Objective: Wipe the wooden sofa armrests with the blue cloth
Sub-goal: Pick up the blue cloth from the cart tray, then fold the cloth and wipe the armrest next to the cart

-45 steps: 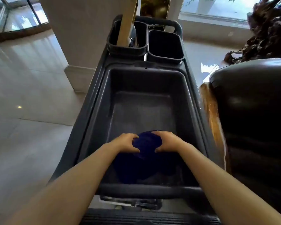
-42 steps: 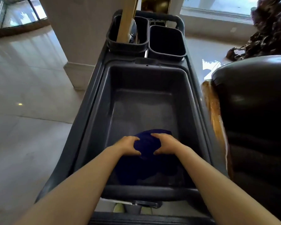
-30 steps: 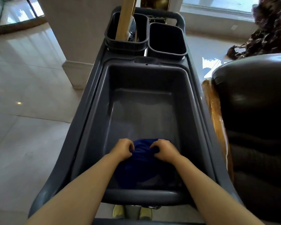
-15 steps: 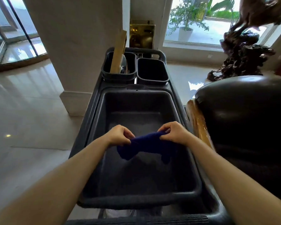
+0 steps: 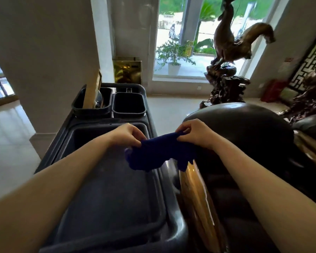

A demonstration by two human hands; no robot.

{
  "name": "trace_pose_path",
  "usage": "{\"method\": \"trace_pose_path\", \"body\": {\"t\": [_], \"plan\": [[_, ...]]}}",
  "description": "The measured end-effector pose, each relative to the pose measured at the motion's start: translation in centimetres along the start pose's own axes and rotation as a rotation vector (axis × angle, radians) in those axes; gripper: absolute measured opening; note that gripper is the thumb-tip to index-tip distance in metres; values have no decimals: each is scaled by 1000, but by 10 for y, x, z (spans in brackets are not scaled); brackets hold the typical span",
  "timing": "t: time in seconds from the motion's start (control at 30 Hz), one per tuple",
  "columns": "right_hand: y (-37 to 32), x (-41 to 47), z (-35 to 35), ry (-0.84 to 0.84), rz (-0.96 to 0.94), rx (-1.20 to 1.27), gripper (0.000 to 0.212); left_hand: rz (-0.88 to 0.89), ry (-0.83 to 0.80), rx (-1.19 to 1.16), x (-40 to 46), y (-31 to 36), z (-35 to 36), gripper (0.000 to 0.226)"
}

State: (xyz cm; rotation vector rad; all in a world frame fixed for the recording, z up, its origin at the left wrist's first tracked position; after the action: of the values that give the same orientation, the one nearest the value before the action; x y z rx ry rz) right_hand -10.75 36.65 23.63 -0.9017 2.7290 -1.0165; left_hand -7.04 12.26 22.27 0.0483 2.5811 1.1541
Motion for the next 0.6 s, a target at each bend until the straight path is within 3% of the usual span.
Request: {"method": "trace_pose_path", "body": {"t": [0.17,0.33,0.6], "plan": [[71,-30,-71,65,-19,-19,18,31,103,40,29,83,51,24],[169,-72,-105,8,4,-2,16,-40,134,71,68,128,152,26],[316,-165,-36,-159,216,180,22,-249,-27,109,103,94,319,32]]}}
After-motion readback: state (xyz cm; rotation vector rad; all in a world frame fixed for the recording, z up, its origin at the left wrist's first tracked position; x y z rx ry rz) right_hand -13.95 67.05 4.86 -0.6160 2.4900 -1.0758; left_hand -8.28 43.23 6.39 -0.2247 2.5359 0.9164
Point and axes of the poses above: each hand's wrist, its own x-axis towards the middle knuckle, its own z-axis out of the palm, y = z × x, the point moved 1 cm from there along x, towards the middle knuckle, and after that the axes turned 7 degrees about -z, right-handed, at the moved point
